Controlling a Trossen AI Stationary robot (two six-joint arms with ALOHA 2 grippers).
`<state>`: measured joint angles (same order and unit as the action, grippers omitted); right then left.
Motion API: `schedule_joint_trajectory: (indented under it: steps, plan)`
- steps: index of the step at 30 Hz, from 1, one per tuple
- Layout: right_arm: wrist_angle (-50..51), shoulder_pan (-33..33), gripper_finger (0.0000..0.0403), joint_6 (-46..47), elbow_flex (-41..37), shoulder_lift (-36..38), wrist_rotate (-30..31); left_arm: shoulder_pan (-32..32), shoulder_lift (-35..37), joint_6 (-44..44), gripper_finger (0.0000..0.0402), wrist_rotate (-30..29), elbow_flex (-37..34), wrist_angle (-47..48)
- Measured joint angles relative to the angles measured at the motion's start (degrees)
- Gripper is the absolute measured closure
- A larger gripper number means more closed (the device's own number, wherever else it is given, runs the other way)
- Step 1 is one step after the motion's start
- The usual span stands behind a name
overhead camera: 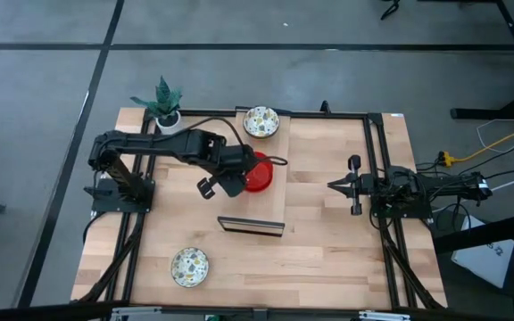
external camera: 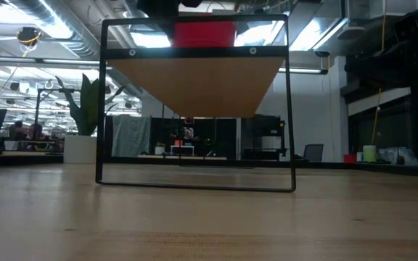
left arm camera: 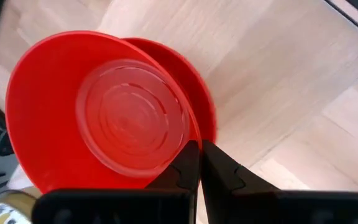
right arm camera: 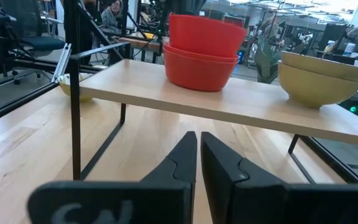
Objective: Pick & Place Mini bowls
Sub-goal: Stack the red bowl on top of the red bowl on the shelf
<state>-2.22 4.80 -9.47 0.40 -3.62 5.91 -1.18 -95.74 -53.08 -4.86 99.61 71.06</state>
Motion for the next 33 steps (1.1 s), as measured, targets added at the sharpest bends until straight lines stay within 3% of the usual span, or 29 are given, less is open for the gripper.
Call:
schedule_joint_trajectory:
  steps: [12,33]
  plan:
    - [0.0,0.0,0.0377,0.0,0.0,0.0,0.0,-0.7,0.1,0.4,0.0398,0.0,0.0,0.7]
    - [0.0,0.0,0.0377,0.0,0.0,0.0,0.0,-0.7,0.1,1.9,0.035,-3.2,0.0,0.5]
